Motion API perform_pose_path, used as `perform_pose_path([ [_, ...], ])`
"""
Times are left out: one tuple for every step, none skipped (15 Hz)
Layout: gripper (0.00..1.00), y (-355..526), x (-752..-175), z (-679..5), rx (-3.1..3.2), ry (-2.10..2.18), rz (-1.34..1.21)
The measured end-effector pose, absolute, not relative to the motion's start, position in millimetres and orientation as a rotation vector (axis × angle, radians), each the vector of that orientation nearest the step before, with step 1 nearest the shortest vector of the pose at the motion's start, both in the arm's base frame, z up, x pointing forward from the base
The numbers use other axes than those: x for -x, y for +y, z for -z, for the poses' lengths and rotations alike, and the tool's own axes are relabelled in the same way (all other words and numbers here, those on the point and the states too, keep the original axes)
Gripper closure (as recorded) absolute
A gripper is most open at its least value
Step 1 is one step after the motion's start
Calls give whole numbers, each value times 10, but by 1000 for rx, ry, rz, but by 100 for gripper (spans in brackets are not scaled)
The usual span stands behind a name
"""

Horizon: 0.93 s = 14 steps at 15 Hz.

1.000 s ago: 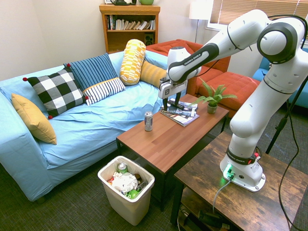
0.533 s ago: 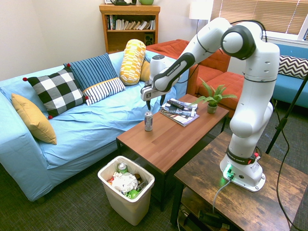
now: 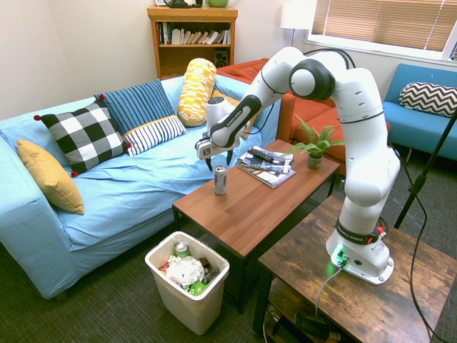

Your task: Throw the can in the trash bin

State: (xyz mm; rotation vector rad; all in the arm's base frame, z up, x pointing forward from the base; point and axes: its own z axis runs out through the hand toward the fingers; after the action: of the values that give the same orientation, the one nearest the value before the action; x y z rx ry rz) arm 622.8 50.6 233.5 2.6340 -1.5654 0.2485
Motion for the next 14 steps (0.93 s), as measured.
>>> perform_pose_path([
  [0,488,-6236,-2302,-2625,-1570,-248],
  [0,466,-6242,-2272,-2617,-1576,-244],
  [0,444,-6251,-2245,-2611,-1582,-240],
  [0,427,-6266,-2213,-2606,-1587,-237],
  [0,417,-6281,-2169,-2602,-1591,-231],
  [0,414,-6301,-2117,-2599,-1597,-223],
  [0,413,-6320,-2055,-2596,-1599,-214],
  [0,407,-6342,-2003,-2592,-1604,-207],
  [0,395,-6359,-1960,-2588,-1609,-201],
  [100,377,-6372,-1930,-2585,-1613,-197],
  [100,361,-6381,-1903,-2582,-1616,-193],
  [100,352,-6380,-1883,-2582,-1619,-186],
  [100,347,-6379,-1877,-2583,-1622,-182],
  [100,340,-6380,-1877,-2583,-1623,-180],
])
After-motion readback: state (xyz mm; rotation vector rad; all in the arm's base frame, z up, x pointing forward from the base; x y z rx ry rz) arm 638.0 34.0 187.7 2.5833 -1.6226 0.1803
